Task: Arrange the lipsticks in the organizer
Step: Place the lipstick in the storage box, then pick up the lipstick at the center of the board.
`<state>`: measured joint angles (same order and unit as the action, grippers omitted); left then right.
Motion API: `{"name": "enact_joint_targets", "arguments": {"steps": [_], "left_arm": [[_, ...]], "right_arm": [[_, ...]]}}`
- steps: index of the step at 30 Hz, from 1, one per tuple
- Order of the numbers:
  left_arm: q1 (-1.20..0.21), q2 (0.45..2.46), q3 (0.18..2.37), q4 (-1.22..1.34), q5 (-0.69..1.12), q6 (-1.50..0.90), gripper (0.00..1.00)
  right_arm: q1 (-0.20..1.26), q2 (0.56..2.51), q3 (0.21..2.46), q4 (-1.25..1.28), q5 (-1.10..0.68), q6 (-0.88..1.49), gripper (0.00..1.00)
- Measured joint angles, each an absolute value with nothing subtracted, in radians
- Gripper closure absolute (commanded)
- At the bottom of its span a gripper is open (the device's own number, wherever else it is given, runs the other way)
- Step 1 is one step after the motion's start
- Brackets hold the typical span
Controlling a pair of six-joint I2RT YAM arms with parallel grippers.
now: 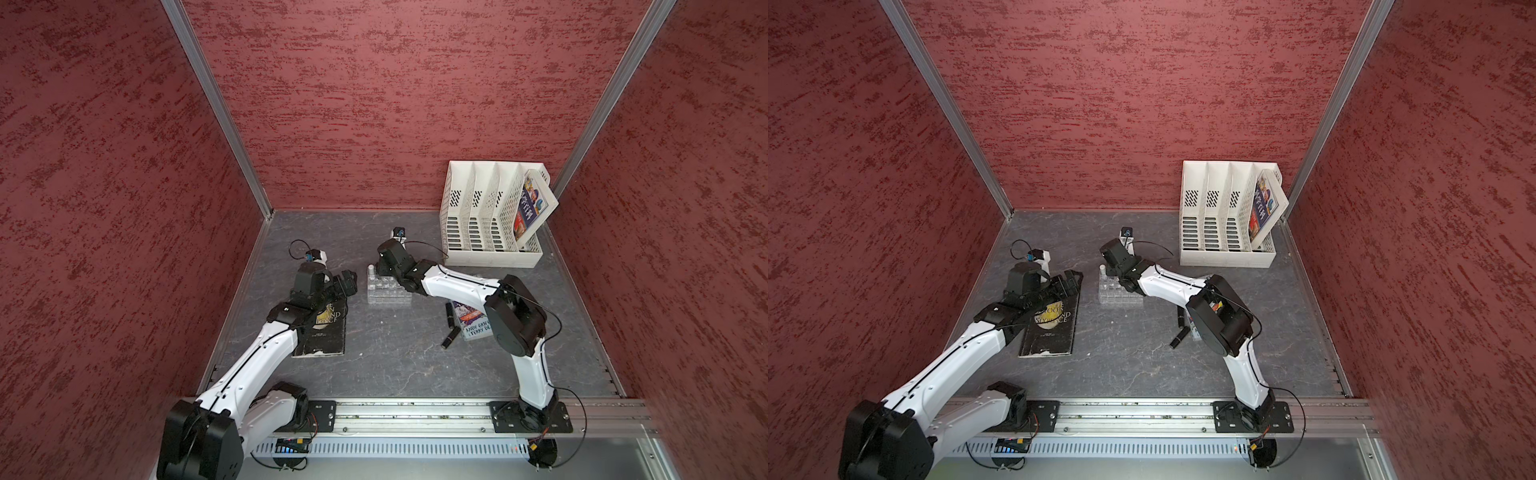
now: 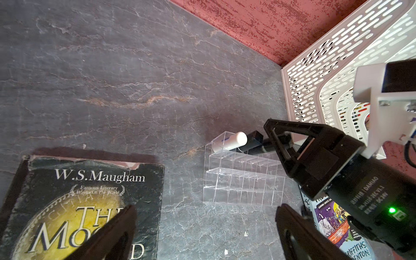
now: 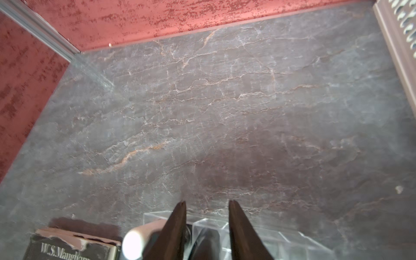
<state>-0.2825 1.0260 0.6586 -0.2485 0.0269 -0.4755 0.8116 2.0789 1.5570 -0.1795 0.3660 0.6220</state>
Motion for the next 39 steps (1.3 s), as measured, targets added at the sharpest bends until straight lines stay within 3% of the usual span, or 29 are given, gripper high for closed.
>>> {"name": "enact_joint_targets", "arguments": {"steps": [7, 11, 17, 20, 26, 39], "left_arm": [[-0.426, 1.016, 0.714, -0.284, -0.080, -0.392, 0.08], [-0.591, 1.039, 0.779, -0.308, -0.096, -0.321, 0.10], [-0.917, 1.305, 0.942, -0.353, -0.030, -0.228, 0.12], [-1.009, 1.483, 1.051, -0.414, 0.016, -0.207, 0.15], [-1.062, 1.735, 1.237, -0.533, 0.088, -0.213, 0.21], [-1.097, 2.046, 1.505, -0.745, 0.121, -0.235, 0.31]], "right_arm": [[0.802, 2.055, 1.542, -0.207, 0.339, 0.637, 0.50], [0.760, 1.897, 1.401, -0.230, 0.277, 0.675, 0.50], [0.540, 1.576, 1.145, -0.294, 0.210, 0.718, 0.50], [0.457, 1.452, 1.050, -0.350, 0.210, 0.717, 0.50], [0.403, 1.316, 0.943, -0.414, 0.208, 0.705, 0.51], [0.397, 1.278, 0.875, -0.423, 0.208, 0.699, 0.52]]}}
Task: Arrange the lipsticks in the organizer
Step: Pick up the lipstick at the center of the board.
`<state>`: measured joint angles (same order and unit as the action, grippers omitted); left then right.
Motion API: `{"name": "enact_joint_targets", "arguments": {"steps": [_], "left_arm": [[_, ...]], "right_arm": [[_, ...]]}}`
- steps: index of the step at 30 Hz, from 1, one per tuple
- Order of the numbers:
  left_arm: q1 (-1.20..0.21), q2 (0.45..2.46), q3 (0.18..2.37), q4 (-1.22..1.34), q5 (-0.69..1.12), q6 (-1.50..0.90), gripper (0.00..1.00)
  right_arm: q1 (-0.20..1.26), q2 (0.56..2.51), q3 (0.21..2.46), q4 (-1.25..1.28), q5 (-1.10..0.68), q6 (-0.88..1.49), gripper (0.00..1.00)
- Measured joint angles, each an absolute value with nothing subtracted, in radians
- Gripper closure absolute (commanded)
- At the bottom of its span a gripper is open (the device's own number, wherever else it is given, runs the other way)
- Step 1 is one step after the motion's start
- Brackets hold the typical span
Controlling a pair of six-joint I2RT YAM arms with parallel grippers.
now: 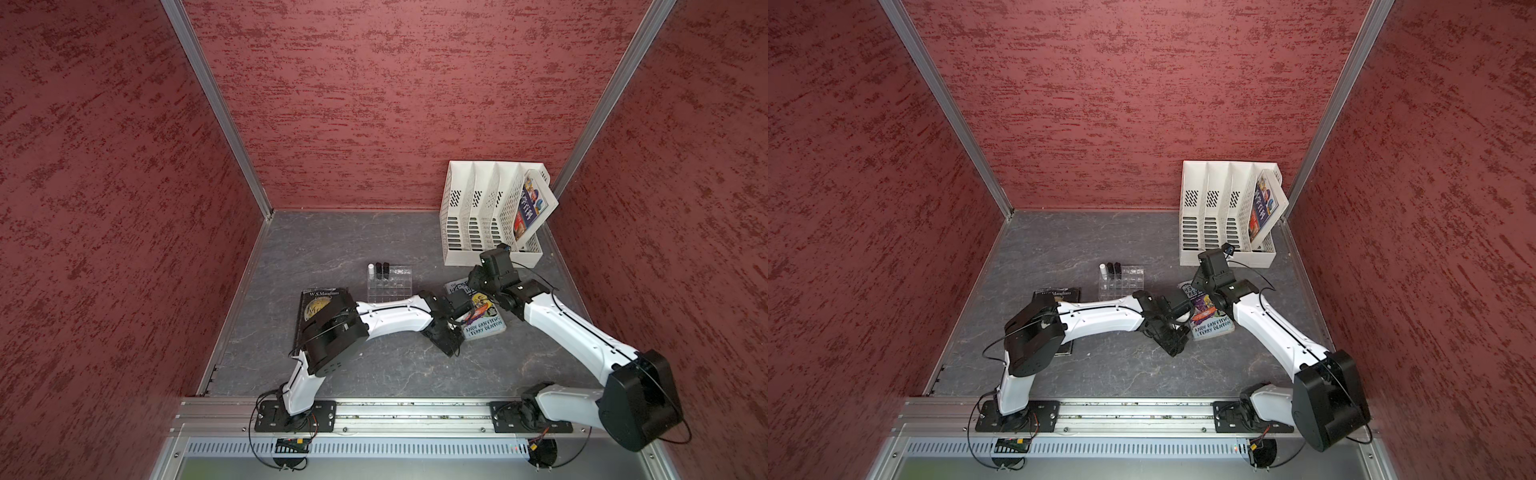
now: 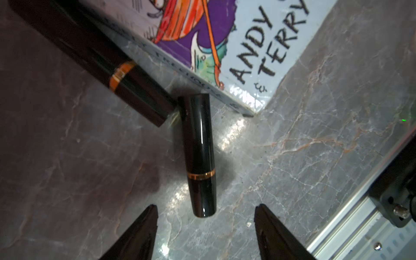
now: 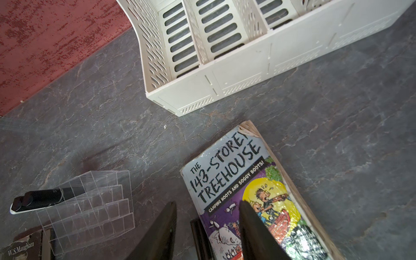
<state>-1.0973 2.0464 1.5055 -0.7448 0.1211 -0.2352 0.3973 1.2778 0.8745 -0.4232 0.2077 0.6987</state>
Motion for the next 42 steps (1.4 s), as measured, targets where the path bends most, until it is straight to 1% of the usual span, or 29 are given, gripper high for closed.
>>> {"name": "enact_joint_targets", "arguments": {"steps": [3, 9, 11, 14, 17, 19, 24, 28, 30, 32, 36, 39, 42], "left_arm": [[-1.103, 2.094, 1.569, -0.789, 0.102, -0.235, 0.34], [-1.121, 2.165, 1.649, -0.850, 0.071, -0.234, 0.45], [-1.123, 2.174, 1.660, -0.867, 0.064, -0.234, 0.51], [-1.124, 2.189, 1.683, -0.888, 0.054, -0.237, 0.62], [-1.126, 2.199, 1.699, -0.902, 0.041, -0.238, 0.72], [-1.127, 2.200, 1.700, -0.907, 0.037, -0.237, 0.76], [-1.136, 2.182, 1.674, -0.899, 0.018, -0.230, 0.80], [-1.135, 2.059, 1.525, -0.876, 0.022, -0.230, 0.80], [-1.109, 1.945, 1.420, -0.843, 0.045, -0.230, 0.80], [-1.037, 1.802, 1.305, -0.774, 0.095, -0.231, 0.82], [-0.769, 1.519, 1.055, -0.494, 0.265, -0.236, 0.84], [-0.618, 1.421, 0.905, -0.269, 0.420, -0.246, 0.87], [-0.585, 1.415, 0.854, -0.152, 0.529, -0.244, 0.87]], "right_arm": [[0.397, 1.271, 0.864, -0.423, 0.208, 0.699, 0.52], [0.397, 1.265, 0.859, -0.422, 0.207, 0.699, 0.52], [0.397, 1.264, 0.859, -0.421, 0.207, 0.699, 0.53], [0.397, 1.264, 0.859, -0.421, 0.207, 0.699, 0.52], [0.397, 1.262, 0.859, -0.421, 0.207, 0.699, 0.53], [0.397, 1.259, 0.859, -0.421, 0.207, 0.699, 0.53], [0.397, 1.251, 0.859, -0.426, 0.205, 0.699, 0.53], [0.397, 1.238, 0.860, -0.464, 0.167, 0.693, 0.52], [0.397, 1.223, 0.864, -0.490, 0.110, 0.680, 0.51], [0.397, 1.210, 0.879, -0.508, 0.017, 0.667, 0.46], [0.396, 1.231, 0.928, -0.489, -0.291, 0.658, 0.37], [0.405, 1.264, 0.955, -0.476, -0.473, 0.657, 0.37], [0.416, 1.288, 0.998, -0.483, -0.596, 0.649, 0.40]]}}
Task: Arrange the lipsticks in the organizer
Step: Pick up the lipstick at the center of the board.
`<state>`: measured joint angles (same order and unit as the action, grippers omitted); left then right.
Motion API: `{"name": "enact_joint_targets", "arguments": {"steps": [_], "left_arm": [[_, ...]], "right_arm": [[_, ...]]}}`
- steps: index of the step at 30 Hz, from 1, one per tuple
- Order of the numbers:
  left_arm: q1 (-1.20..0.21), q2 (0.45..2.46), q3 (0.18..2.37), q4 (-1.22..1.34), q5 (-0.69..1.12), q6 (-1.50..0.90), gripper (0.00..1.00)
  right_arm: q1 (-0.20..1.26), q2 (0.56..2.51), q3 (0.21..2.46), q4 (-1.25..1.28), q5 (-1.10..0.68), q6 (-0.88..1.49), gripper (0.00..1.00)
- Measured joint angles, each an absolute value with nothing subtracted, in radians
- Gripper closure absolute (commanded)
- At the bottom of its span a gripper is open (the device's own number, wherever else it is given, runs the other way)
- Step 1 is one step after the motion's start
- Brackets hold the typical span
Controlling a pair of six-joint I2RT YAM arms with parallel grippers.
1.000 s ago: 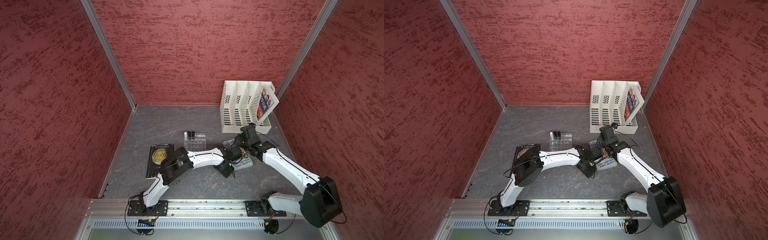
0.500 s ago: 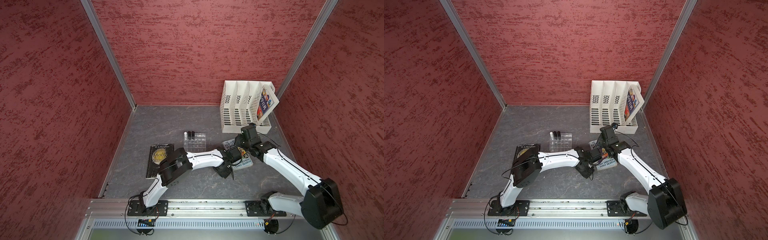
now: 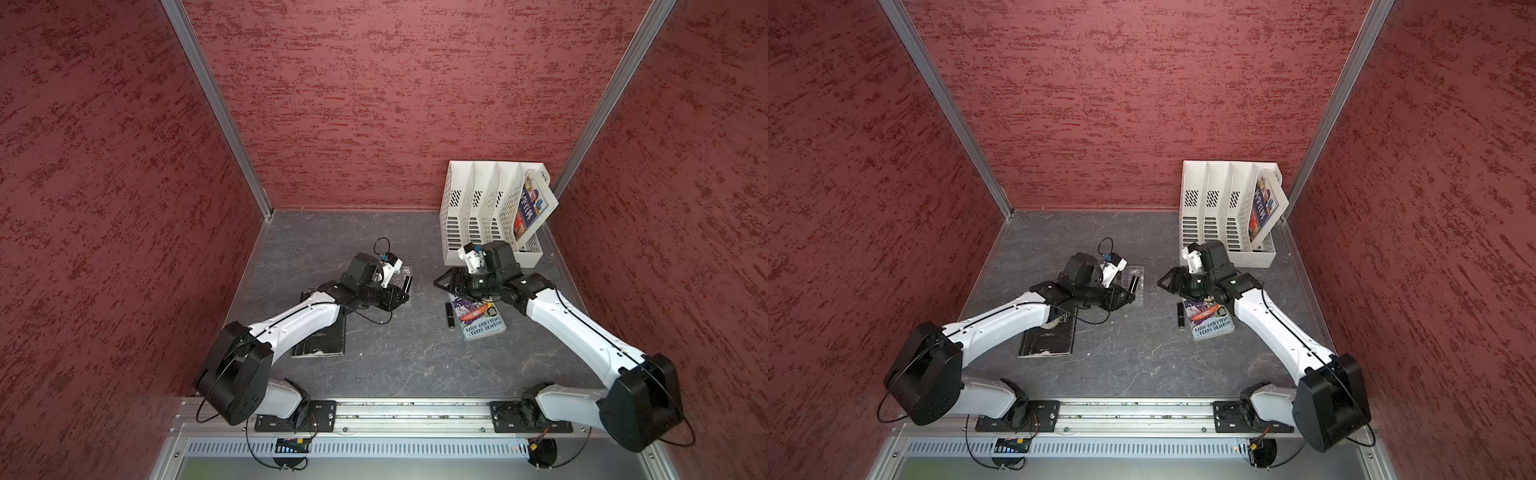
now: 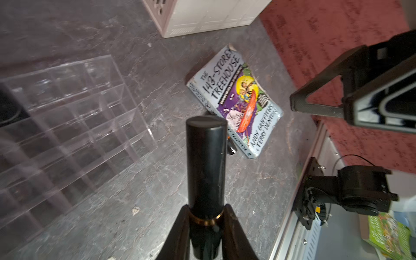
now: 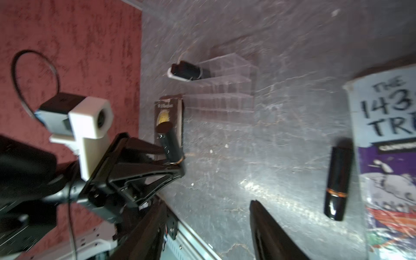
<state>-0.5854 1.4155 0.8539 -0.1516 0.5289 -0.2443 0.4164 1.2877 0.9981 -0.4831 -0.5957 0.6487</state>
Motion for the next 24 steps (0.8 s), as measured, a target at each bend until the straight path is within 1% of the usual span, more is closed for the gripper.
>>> {"name": "enact_joint_targets", "arguments": {"steps": [5, 12, 16, 17, 19, 20, 22, 24], "left_arm": [[-0.590, 1.403, 0.846, -0.030, 0.654, -0.217, 0.91], [-0.609, 1.376, 0.836, 0.019, 0.710, -0.183, 0.93], [-0.617, 1.376, 0.836, 0.020, 0.722, -0.170, 0.93], [-0.619, 1.376, 0.836, 0.020, 0.724, -0.168, 0.91], [-0.619, 1.376, 0.836, 0.021, 0.722, -0.168, 0.83], [-0.619, 1.376, 0.836, 0.020, 0.717, -0.170, 0.75], [-0.617, 1.377, 0.836, 0.018, 0.704, -0.172, 0.52], [-0.617, 1.376, 0.836, 0.026, 0.689, -0.188, 0.33]], "right_arm": [[0.455, 1.353, 1.113, -0.494, -0.692, 0.623, 0.45], [0.505, 1.441, 1.187, -0.532, -0.701, 0.588, 0.53], [0.521, 1.457, 1.205, -0.551, -0.691, 0.577, 0.64], [0.524, 1.458, 1.206, -0.555, -0.687, 0.573, 0.68], [0.529, 1.467, 1.216, -0.567, -0.676, 0.569, 0.75], [0.531, 1.472, 1.219, -0.568, -0.664, 0.568, 0.78], [0.534, 1.481, 1.219, -0.567, -0.641, 0.571, 0.80], [0.547, 1.490, 1.219, -0.568, -0.617, 0.580, 0.82]]}}
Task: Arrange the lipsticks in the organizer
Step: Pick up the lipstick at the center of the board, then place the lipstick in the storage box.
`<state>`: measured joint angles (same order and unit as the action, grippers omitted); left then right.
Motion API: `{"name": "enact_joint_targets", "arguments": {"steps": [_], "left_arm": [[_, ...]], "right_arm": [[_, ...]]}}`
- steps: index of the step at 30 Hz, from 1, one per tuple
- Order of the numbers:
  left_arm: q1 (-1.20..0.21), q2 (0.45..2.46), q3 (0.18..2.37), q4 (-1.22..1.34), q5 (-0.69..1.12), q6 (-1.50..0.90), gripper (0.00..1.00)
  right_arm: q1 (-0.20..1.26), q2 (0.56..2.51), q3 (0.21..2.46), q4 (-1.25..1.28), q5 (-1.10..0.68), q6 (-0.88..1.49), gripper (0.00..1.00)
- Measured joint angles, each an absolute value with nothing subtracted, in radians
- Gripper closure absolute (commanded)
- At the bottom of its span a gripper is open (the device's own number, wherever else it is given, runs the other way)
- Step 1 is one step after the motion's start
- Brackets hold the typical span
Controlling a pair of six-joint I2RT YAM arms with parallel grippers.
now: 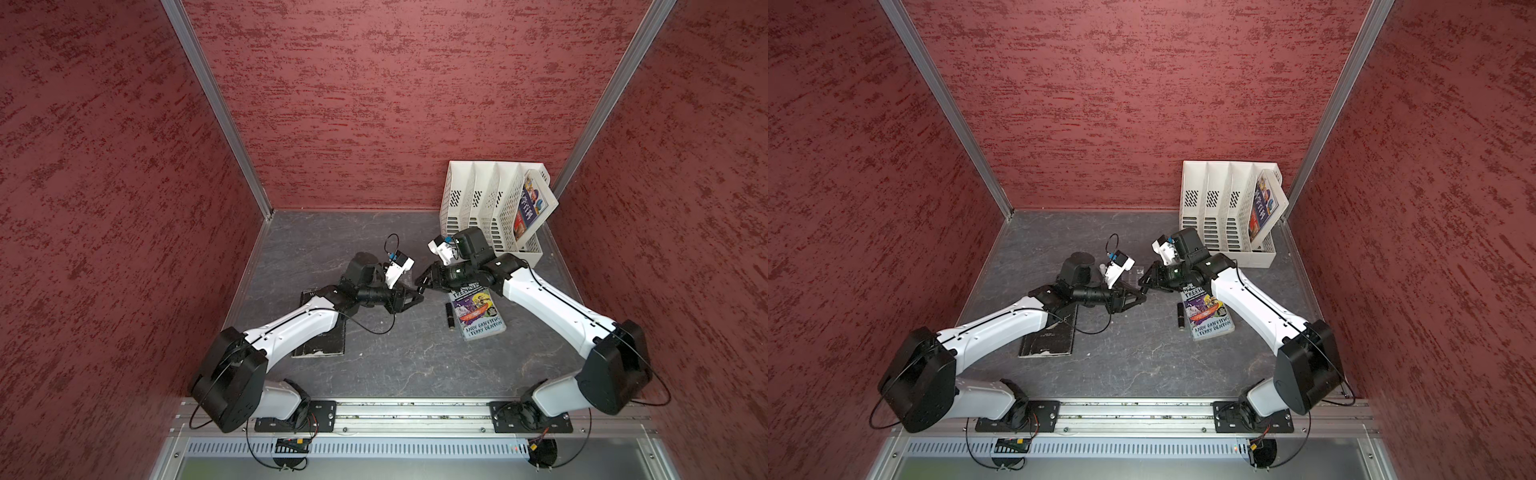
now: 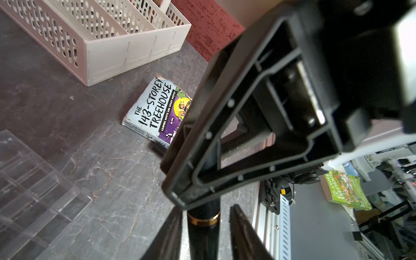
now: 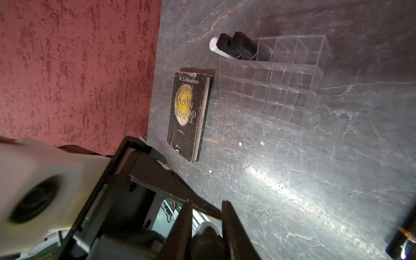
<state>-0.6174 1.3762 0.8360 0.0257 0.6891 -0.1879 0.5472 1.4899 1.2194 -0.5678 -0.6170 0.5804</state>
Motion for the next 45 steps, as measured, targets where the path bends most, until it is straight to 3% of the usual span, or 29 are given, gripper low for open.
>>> {"name": "enact_joint_targets", "arguments": {"steps": [2, 6, 10, 13, 16, 21, 42, 44, 45], "left_arm": [[-0.617, 1.375, 0.836, 0.027, 0.667, -0.210, 0.23], [-0.577, 1.332, 0.834, -0.007, 0.572, -0.277, 0.16], [-0.467, 1.234, 0.839, -0.131, 0.287, -0.343, 0.01], [-0.419, 1.188, 0.860, -0.254, 0.013, -0.401, 0.00], [-0.373, 1.171, 0.882, -0.342, -0.107, -0.431, 0.00], [-0.298, 1.122, 0.827, -0.342, -0.076, -0.428, 0.07], [-0.372, 1.071, 0.772, -0.253, -0.026, -0.366, 0.11], [-0.377, 1.069, 0.771, -0.252, -0.026, -0.366, 0.12], [-0.379, 1.069, 0.771, -0.250, -0.026, -0.366, 0.12]], "right_arm": [[0.563, 1.497, 1.219, -0.558, -0.585, 0.602, 0.83], [0.583, 1.508, 1.211, -0.477, -0.456, 0.673, 0.83], [0.640, 1.546, 1.217, -0.375, -0.195, 0.688, 0.83], [0.711, 1.641, 1.267, -0.312, -0.004, 0.655, 0.83], [0.760, 1.753, 1.319, -0.240, 0.141, 0.613, 0.84], [0.781, 1.882, 1.373, -0.172, 0.268, 0.564, 0.84], [0.781, 2.012, 1.472, -0.132, 0.375, 0.519, 0.86], [0.781, 2.012, 1.472, -0.132, 0.375, 0.519, 0.83], [0.781, 2.013, 1.472, -0.132, 0.375, 0.519, 0.76]]}}
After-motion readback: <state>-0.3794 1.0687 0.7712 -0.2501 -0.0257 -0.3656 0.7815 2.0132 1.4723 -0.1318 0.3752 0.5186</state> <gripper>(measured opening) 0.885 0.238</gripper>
